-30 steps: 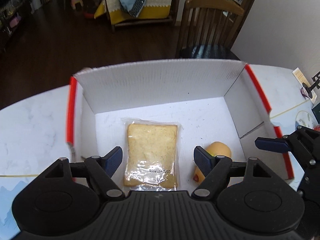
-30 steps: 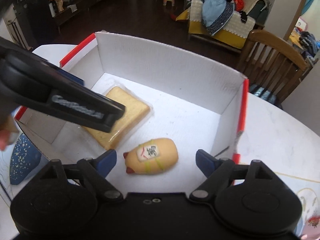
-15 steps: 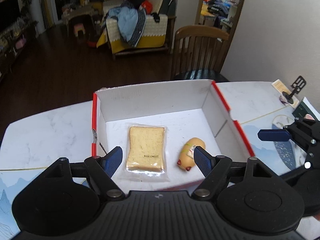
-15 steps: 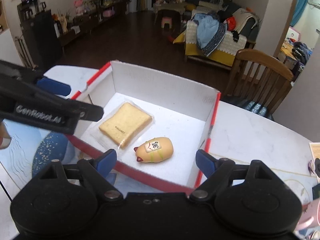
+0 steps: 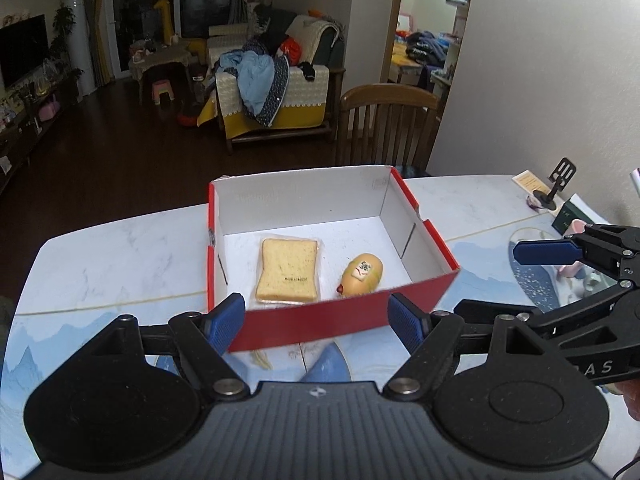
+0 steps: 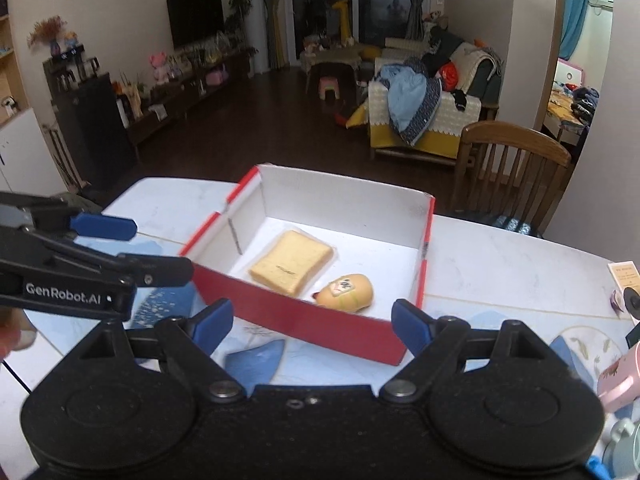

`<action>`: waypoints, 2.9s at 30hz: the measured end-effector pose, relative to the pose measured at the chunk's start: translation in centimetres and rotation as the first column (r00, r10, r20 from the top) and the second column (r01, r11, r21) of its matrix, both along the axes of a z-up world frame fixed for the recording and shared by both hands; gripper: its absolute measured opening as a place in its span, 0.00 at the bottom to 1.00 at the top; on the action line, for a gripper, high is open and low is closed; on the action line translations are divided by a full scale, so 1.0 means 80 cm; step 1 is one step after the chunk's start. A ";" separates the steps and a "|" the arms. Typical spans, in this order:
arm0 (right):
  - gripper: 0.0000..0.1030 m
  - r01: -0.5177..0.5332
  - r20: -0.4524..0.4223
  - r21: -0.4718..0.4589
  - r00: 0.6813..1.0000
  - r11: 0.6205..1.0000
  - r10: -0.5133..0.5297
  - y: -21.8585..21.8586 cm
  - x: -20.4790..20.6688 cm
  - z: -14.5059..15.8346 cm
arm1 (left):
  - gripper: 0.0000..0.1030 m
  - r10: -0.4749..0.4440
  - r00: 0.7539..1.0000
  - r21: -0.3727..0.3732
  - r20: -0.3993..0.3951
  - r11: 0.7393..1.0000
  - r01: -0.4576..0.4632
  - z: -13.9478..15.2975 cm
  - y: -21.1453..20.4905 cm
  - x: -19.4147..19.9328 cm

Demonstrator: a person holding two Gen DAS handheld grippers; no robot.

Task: Organize objects
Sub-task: 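Withdraw both grippers from the box back toward the scattered items, then grasp the tissue pack with the left gripper while the right grasps the white tooth plush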

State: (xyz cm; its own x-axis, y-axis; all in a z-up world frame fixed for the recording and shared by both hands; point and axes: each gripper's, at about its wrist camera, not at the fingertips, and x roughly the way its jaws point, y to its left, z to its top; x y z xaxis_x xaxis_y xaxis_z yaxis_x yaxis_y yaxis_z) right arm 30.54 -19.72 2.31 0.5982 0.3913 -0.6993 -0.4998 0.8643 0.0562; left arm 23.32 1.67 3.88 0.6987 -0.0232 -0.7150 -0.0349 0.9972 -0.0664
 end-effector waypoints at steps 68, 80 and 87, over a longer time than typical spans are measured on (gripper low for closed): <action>0.85 0.072 -0.169 -0.181 0.980 0.981 -0.103 -0.018 -0.256 -0.218 | 0.99 -0.466 0.880 0.043 -0.093 0.881 0.471 -0.215 -0.067 -0.237; 0.69 0.019 -0.188 -0.180 0.981 0.984 -0.053 -0.008 -0.246 -0.224 | 0.55 -0.534 0.836 0.081 -0.126 0.834 0.546 -0.224 -0.089 -0.240; 0.49 0.027 -0.205 -0.143 0.977 0.989 -0.056 -0.010 -0.240 -0.218 | 0.28 -0.544 0.831 0.073 -0.118 0.830 0.553 -0.217 -0.091 -0.237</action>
State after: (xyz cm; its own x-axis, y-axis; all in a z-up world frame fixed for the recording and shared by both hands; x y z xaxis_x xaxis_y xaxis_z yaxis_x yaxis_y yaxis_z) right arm 11.31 -20.52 -15.11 0.4475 0.2597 -0.8558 -0.4533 0.8907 0.0333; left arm 4.33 -5.63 -13.45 0.5264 -0.3092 -0.7920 0.5188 0.8549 0.0110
